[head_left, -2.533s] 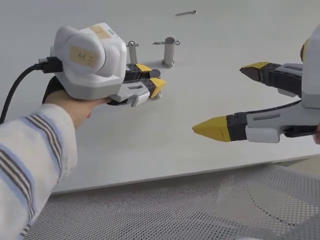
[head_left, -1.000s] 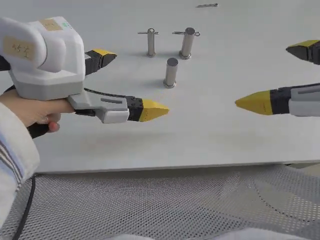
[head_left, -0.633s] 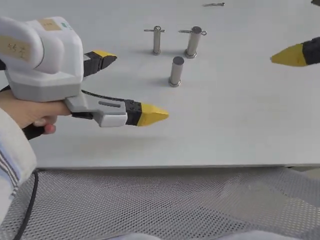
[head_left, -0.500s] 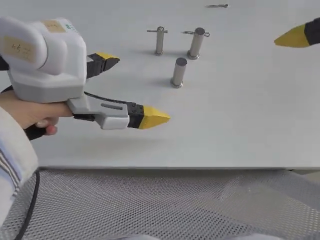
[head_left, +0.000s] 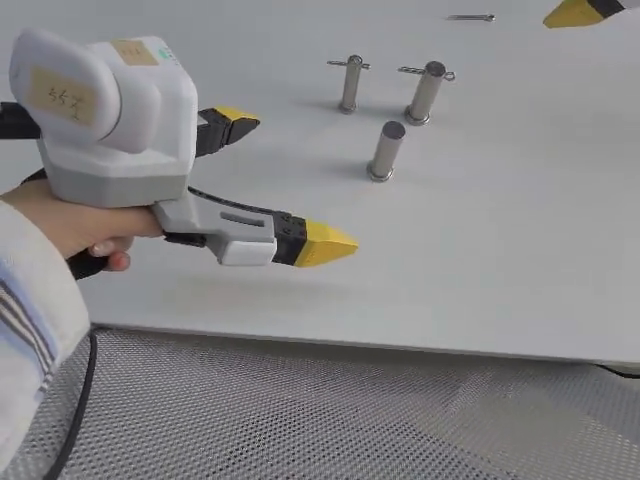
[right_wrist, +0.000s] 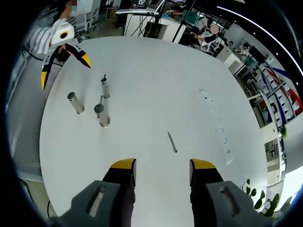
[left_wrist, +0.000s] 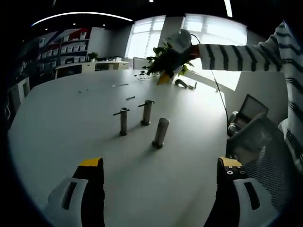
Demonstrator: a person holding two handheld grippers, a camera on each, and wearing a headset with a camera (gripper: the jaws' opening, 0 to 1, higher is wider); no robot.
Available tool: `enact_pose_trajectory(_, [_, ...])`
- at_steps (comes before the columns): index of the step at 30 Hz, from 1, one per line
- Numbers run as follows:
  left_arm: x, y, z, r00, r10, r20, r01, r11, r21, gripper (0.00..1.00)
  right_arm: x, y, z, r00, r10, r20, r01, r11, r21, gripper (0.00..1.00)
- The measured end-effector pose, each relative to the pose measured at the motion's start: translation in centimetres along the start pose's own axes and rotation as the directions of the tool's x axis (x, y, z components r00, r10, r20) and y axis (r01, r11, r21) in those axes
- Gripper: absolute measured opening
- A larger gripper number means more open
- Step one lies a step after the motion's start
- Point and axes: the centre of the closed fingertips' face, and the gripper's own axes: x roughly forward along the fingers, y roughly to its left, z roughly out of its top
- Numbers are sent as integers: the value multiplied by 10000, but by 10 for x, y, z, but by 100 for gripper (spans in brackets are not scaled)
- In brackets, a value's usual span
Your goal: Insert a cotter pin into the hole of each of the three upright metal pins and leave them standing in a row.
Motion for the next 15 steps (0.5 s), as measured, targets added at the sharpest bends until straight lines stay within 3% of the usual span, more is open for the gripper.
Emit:
enact_pose_trajectory(2, [-1,1,-1,10000,82,-37,-82,9999,-80,99,7,-3,3,9991,418,50,-417,9990,-163,33])
enact_pose_trajectory(5, [-1,2,-3,9998,174,-68,-175,9996,-217,99,17,-13,5,9984,551,-115,-554,9982,-229,23])
enact_pose_trajectory(15, [1,4,-2,9998,209,-8,-209,9988,-440,99,58,-22,3,9886,1282,-785,-1316,9905,-397,20])
